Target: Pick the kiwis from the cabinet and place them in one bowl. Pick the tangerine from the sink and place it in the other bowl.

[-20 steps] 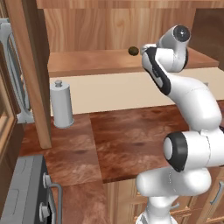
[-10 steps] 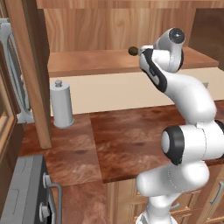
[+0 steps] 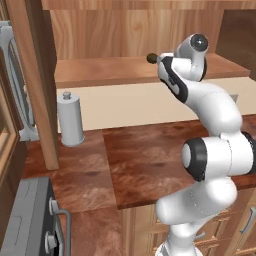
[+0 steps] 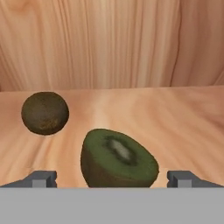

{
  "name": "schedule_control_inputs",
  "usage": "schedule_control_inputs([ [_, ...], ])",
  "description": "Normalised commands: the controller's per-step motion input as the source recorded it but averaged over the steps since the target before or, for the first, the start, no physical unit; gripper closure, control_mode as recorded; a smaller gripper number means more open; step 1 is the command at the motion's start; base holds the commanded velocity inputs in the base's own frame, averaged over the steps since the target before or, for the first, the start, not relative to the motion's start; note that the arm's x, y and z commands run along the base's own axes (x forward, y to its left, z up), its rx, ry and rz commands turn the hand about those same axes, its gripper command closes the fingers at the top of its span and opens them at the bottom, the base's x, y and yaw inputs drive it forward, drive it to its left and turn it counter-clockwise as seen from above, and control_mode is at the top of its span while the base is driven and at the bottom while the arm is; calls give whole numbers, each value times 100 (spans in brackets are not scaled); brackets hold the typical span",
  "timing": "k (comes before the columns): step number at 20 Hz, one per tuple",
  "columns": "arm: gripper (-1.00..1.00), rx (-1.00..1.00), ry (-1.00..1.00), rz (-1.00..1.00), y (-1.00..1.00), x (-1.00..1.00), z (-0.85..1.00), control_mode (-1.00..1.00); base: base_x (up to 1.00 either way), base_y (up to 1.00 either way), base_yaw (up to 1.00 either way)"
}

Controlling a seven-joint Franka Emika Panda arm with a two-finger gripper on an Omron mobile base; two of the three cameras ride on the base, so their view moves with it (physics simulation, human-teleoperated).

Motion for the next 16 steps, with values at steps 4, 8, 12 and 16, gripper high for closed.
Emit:
schedule_control_inputs([
  [4,-100,0,0,0,-1,22,0,-100,0,0,0],
  [8,-100,0,2,0,0,14,-1,-100,0,0,0],
  [12,100,0,5,0,0,4,-1,-100,0,0,0],
  [16,100,0,1,0,0,0,0,-100,0,0,0],
])
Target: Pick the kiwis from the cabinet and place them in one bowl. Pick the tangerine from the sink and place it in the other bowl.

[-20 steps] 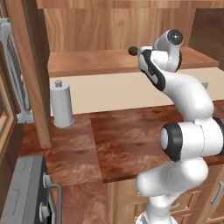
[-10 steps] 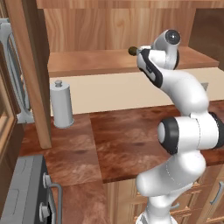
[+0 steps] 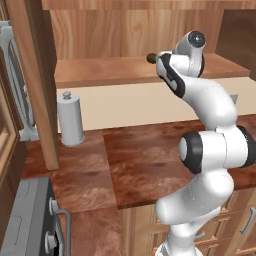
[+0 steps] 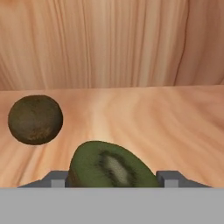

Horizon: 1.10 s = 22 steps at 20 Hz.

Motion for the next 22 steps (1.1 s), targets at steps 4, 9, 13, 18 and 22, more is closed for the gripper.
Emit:
schedule_control_inputs([
  [4,100,0,-1,0,0,0,0,-100,0,0,0],
  [9,100,0,-11,0,-2,0,0,-100,0,0,0],
  [13,100,0,-14,0,-11,-9,3,-100,0,0,0],
  [18,100,1,-3,0,-30,-44,36,-100,0,0,0],
  [22,100,0,-11,0,-20,-55,29,-100,0,0,0],
])
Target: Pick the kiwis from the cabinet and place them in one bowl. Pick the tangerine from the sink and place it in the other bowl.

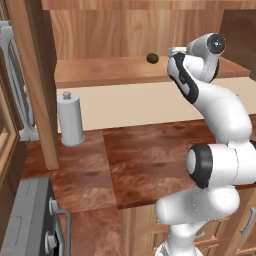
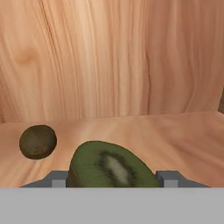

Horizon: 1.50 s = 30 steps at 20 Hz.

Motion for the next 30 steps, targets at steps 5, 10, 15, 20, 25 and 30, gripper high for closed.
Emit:
schedule_control_inputs([
  [5,100,0,-15,0,-17,-61,17,-100,0,0,0],
  [10,100,0,-12,0,-13,-72,8,-100,0,0,0],
  [15,100,0,0,0,-5,-97,21,-100,0,0,0],
  [20,100,0,14,0,24,-100,15,-100,0,0,0],
  [25,100,0,19,-2,29,-95,15,-100,0,0,0],
  [30,100,1,17,0,22,-90,16,-100,0,0,0],
])
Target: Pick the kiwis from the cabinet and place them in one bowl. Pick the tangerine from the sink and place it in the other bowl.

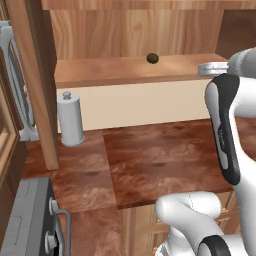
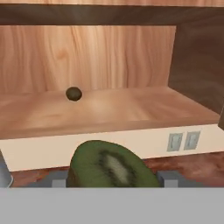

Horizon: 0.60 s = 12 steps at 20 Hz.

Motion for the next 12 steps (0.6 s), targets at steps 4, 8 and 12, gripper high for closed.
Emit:
schedule_control_inputs([
  [4,100,0,23,0,14,-81,3,-100,0,0,0],
  [8,100,0,34,0,39,-54,0,-100,0,0,0],
  [12,100,0,20,0,17,-26,-16,-100,0,0,0],
])
